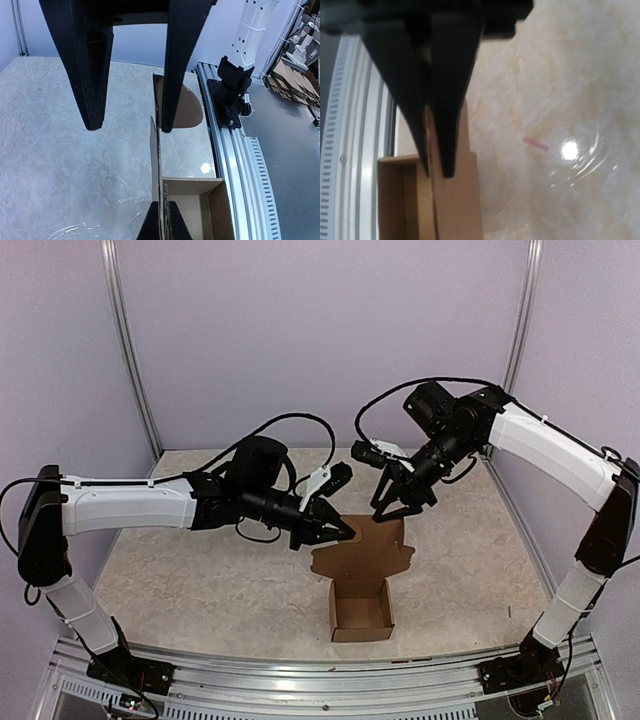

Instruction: Fold the paper box

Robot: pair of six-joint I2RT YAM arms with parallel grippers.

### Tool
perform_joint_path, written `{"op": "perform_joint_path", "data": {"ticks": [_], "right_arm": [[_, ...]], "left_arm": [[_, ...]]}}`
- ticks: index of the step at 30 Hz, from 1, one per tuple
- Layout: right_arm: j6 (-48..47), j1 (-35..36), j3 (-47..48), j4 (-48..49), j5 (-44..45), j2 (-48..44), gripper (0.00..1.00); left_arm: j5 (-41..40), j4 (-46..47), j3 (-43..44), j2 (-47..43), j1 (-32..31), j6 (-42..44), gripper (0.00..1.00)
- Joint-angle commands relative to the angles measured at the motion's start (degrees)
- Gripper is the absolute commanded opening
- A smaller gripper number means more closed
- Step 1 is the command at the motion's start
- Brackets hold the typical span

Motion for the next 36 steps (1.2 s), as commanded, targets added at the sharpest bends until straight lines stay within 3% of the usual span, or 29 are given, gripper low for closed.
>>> {"op": "perform_joint_path", "data": {"ticks": [1, 4, 9, 14, 17, 22, 28, 36], "right_arm": [[-0.1, 2.0, 0.3, -3.5, 3.3, 1.0, 0.39], [-0.3, 2.3, -0.2, -3.5, 4.2, 0.7, 0.34], [-0.3, 2.5, -0.8, -3.5, 5.2, 0.7, 0.14], [-0.4, 2.5, -0.9, -3.4, 5.6, 0.8, 0.0], [-0.5, 2.5, -0.9, -2.8, 6.6, 0.2, 0.0], [-0.2, 2.4, -1.3, -1.7, 8.2, -1.7, 0.0], [-0.2, 2.0, -2.2, -1.1, 7.1, -2.3, 0.0], [0.3, 1.8, -1.5, -1.4, 5.3, -2.1, 0.0]], "left_arm": [[-0.5, -1.0, 0.8, -0.1, -0.4, 0.9, 0.0], [-0.7, -1.0, 0.7, -0.1, -0.4, 1.0, 0.0], [-1.2, -0.4, 0.5, -0.4, -0.4, 1.2, 0.0], [-5.1, 3.5, -2.7, -1.9, -0.7, 1.1, 0.13], [-9.9, 6.5, -7.4, -4.8, -0.9, -0.3, 0.34], [-18.1, 13.2, -20.8, -14.3, -1.0, -5.4, 0.49], [-22.9, 25.4, -32.9, -19.7, -0.6, -10.2, 0.59], [-17.8, 29.8, -26.4, -5.0, -0.6, -5.4, 0.57]]}}
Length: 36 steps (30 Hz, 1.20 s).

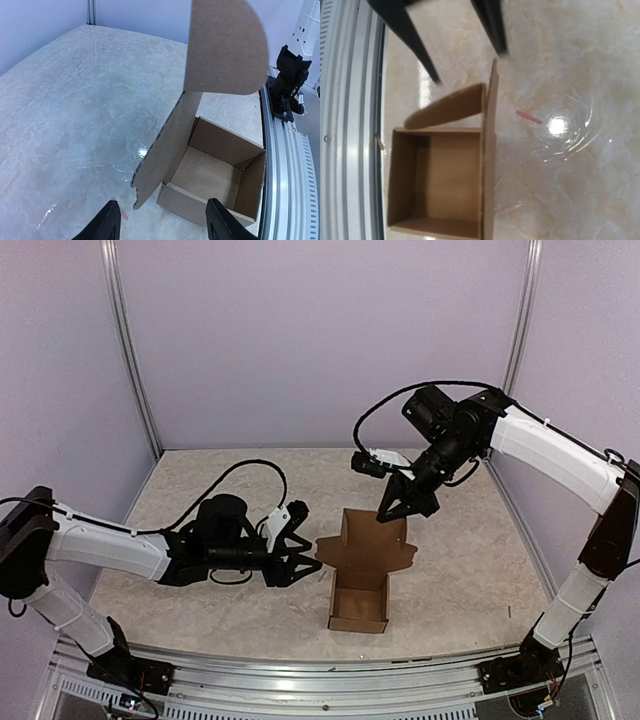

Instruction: Fold the paper box

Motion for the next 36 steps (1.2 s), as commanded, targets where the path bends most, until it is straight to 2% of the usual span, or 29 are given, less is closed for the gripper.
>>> {"op": "perform_joint_path", "data": {"ticks": [1, 5, 9, 15, 17, 22, 25, 27, 30, 34, 36], "right_arm": [[0.3, -0.2, -0.1, -0.1, -1.1, -1.4, 0.0], [0.5, -0.4, -1.2, 0.4, -0.5, -2.2, 0.0], [1.1, -0.5, -2.0, 1.1, -0.4, -2.7, 0.0], [2.6, -1.4, -2.6, 3.3, 0.4, -2.1, 0.0], [3.8, -2.0, -2.4, 4.6, 1.1, -1.7, 0.0], [5.9, -2.8, -1.9, 6.1, 3.1, -0.6, 0.0], [6.9, -2.9, -2.1, 6.8, 5.0, -0.1, 0.0], [7.6, -3.0, -2.1, 7.3, 5.5, 0.1, 0.0], [8.3, -3.1, -1.9, 8.1, 6.7, 0.4, 0.0], [8.0, -3.6, -1.6, 8.4, 7.7, 0.4, 0.0], [7.0, -4.1, -2.0, 8.6, 8.3, -0.2, 0.0]], "left_arm": [[1.5, 5.0, 4.8, 8.0, 0.0, 2.1, 0.56], [2.3, 6.5, 6.2, 10.3, -0.1, 2.2, 0.5], [3.0, 7.5, 6.2, 10.2, -0.1, 2.0, 0.38], [4.2, 6.0, 9.2, 12.5, -0.5, 1.4, 0.08], [0.7, 3.2, 11.9, 14.2, -1.1, 0.6, 0.0], [-9.7, -8.5, 22.5, 18.4, -2.6, -6.5, 0.0], [-18.8, -18.5, 29.6, 20.0, -2.8, -16.4, 0.0], [-18.2, -19.3, 30.8, 20.6, -3.2, -21.5, 0.02], [-15.3, -15.1, 30.7, 20.6, -4.4, -25.3, 0.03], [-12.9, -14.9, 31.2, 21.2, -5.4, -25.2, 0.05], [-11.8, -16.0, 30.1, 19.9, -5.4, -23.3, 0.09]]}}
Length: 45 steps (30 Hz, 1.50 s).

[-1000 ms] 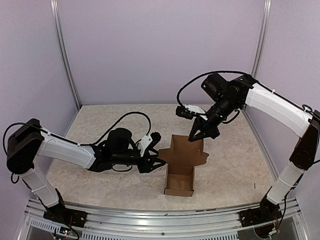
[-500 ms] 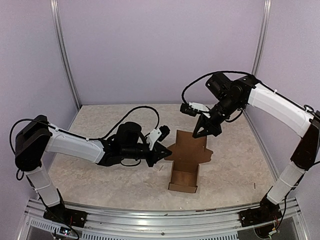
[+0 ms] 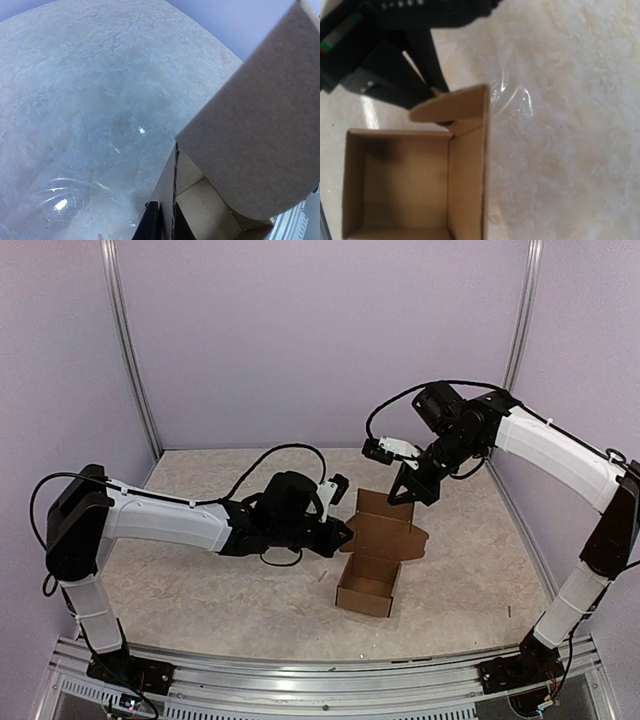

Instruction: Fold the paper box

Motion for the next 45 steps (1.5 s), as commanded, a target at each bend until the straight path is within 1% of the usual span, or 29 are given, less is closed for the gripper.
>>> {"op": "perform_joint_path", "data": {"ticks": [1, 3, 4, 7, 10, 12, 15, 19, 22, 25, 27, 28, 33, 39, 45], "right_arm": [[-1.0, -0.6, -0.5, 2.6, -2.1, 0.1, 0.0], [-3.1, -0.9, -1.0, 2.4, -2.2, -0.4, 0.0], [-4.3, -1.0, -1.1, 1.8, -2.4, -0.6, 0.0], [-8.8, -1.0, -1.9, 0.5, -4.7, -1.6, 0.0], [-12.0, -0.9, -2.8, -0.4, -6.6, -2.4, 0.0], [-13.7, -0.9, -3.1, -1.0, -8.1, -2.7, 0.0], [-15.1, -0.8, -3.3, -1.2, -10.2, -3.7, 0.0], [-16.2, -0.7, -2.9, -1.6, -13.2, -5.1, 0.0], [-15.6, -0.7, -2.4, -1.8, -14.0, -5.1, 0.0], [-15.5, -0.5, -2.0, -2.4, -14.3, -4.5, 0.0], [-13.0, -0.6, -2.2, -0.5, -12.5, -4.2, 0.0], [-11.3, -0.6, -2.2, 0.6, -11.2, -4.0, 0.0], [-8.6, -0.5, -1.6, 2.7, -8.4, -3.1, 0.0], [-7.6, -0.6, -0.3, 2.8, -9.6, -2.3, 0.0], [-7.5, -0.6, 0.2, 2.4, -11.3, -2.0, 0.0]], "left_arm": [[3.1, 0.4, 0.6, -1.6, -1.1, -0.1, 0.13], [4.2, -1.9, -1.7, -4.8, -1.2, 4.3, 0.27], [4.9, -3.2, -3.0, -7.7, -1.3, 7.2, 0.35], [6.0, -6.6, -7.6, -15.8, -1.5, 15.1, 0.51], [5.6, -6.8, -12.4, -23.5, -1.0, 20.0, 0.56], [5.2, -5.0, -15.2, -26.5, 1.3, 20.8, 0.57], [6.9, -1.2, -17.7, -27.1, 6.9, 19.5, 0.53], [10.3, 3.3, -18.2, -21.6, 12.5, 20.9, 0.49], [14.8, 4.6, -16.2, -16.9, 14.0, 25.0, 0.49], [21.6, 4.3, -13.1, -12.7, 14.1, 27.3, 0.49], [26.5, 4.2, -11.5, -11.0, 13.7, 27.6, 0.48], [27.6, 4.3, -11.0, -10.2, 13.1, 27.6, 0.48], [30.3, 7.4, -12.3, -10.1, 11.0, 27.5, 0.49], [33.1, 11.5, -13.1, -9.7, 10.0, 26.3, 0.51], [36.4, 14.3, -11.8, -7.3, 8.5, 26.1, 0.55]]}}
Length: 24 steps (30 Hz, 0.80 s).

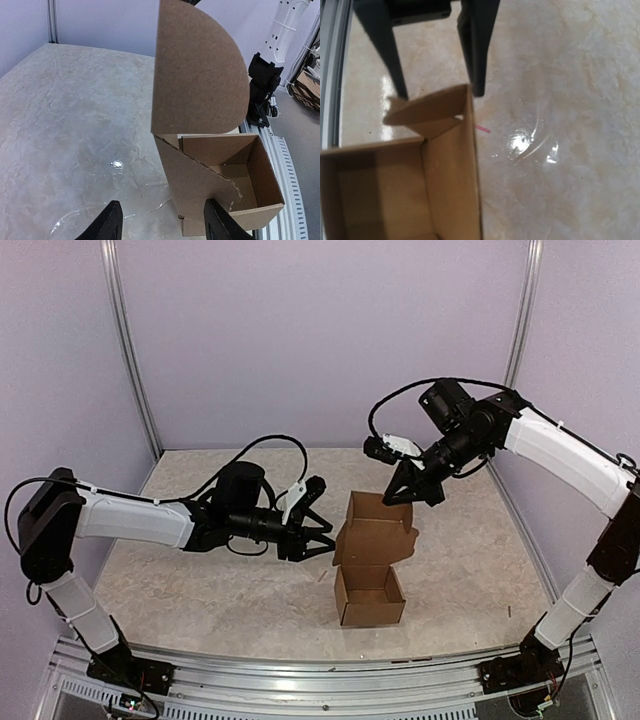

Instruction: Fold the paper box

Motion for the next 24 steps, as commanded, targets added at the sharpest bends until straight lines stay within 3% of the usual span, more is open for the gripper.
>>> {"op": "perform_joint_path", "data": {"ticks": [1, 8, 11, 18, 24], "right_arm": [[1.0, 0.0, 2.0, 0.7, -2.3, 0.8, 0.0], [-1.2, 0.0, 3.2, -2.2, -8.3, 0.2, 0.0], [-2.7, 0.0, 3.4, -4.0, -11.0, 0.0, 0.0], [-3.9, 0.1, 3.7, -5.4, -12.9, 0.0, 0.0], [-4.1, 0.1, 3.7, -5.8, -14.7, 0.2, 0.0]], "left_arm": [[4.6, 3.5, 1.6, 2.5, -1.8, 0.1, 0.55], [6.7, 3.9, 4.6, 6.3, -2.5, 0.4, 0.54], [7.7, 3.9, 5.8, 7.3, -2.7, 0.4, 0.49], [9.9, 3.4, 8.0, 9.1, -2.8, 0.2, 0.19], [11.2, 3.0, 8.5, 9.3, -3.1, -0.5, 0.0]]}}
